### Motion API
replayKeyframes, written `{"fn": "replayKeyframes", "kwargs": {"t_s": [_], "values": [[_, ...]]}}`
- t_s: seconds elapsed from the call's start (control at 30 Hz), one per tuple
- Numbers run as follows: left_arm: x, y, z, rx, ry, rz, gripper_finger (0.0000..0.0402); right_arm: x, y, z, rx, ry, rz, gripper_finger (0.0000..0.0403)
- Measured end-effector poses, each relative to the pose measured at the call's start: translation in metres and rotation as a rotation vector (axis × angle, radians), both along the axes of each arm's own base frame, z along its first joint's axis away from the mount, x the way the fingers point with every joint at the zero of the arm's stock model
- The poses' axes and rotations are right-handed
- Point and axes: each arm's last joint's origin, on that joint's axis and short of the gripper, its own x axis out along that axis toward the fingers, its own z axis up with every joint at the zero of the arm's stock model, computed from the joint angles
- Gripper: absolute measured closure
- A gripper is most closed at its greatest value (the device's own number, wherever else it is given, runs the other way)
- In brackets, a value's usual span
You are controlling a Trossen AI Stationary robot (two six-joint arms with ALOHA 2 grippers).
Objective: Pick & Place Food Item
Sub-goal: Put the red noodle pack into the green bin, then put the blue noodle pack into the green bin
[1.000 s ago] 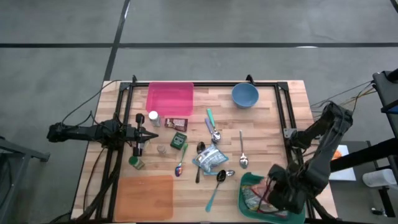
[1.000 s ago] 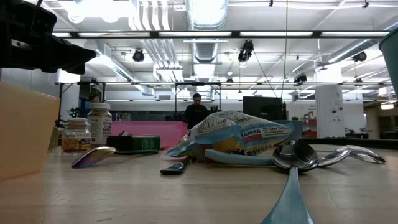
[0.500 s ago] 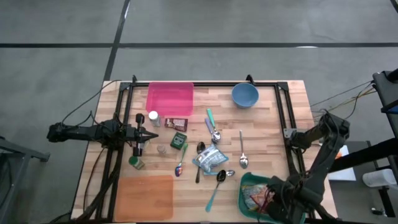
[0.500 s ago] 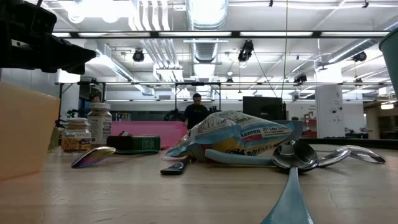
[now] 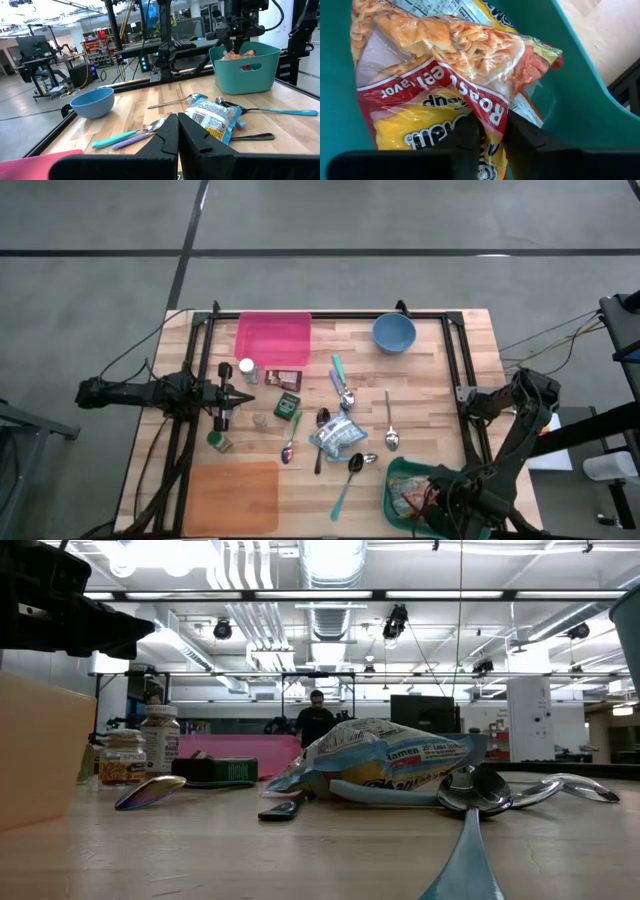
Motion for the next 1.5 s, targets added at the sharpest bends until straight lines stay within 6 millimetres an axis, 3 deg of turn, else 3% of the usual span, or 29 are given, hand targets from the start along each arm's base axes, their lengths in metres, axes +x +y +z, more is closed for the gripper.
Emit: {"fn": "replayKeyframes", "kwargs": {"t_s": [0.43, 0.6, 0.83, 1.07, 1.3, 1.5], "values": [[0.0, 0.0, 0.0, 0.0, 0.0, 0.001, 0.0401, -0.001, -0.003, 0.001, 0.001, -0.001, -0.005, 0.013], [0.0, 0.0, 0.0, 0.0, 0.0, 0.0, 0.0401, -0.002, -0.004, 0.004, 0.011, -0.006, 0.002, 0.0077], [0.0, 0.0, 0.0, 0.0, 0.0, 0.0, 0.0401, -0.002, -0.005, 0.008, 0.02, -0.01, 0.027, 0.0066], [0.0, 0.0, 0.0, 0.0, 0.0, 0.0, 0.0401, -0.003, -0.008, 0.028, 0.01, -0.043, 0.076, 0.0066], [0.0, 0.0, 0.0, 0.0, -0.001, 0.0, 0.0401, -0.005, -0.023, 0.054, -0.105, -0.083, 0.139, 0.0066], [0.0, 0.0, 0.0, 0.0, 0.0, 0.0, 0.0401, 0.006, -0.044, 0.062, -0.214, 0.0, 0.167, 0.0066]]}}
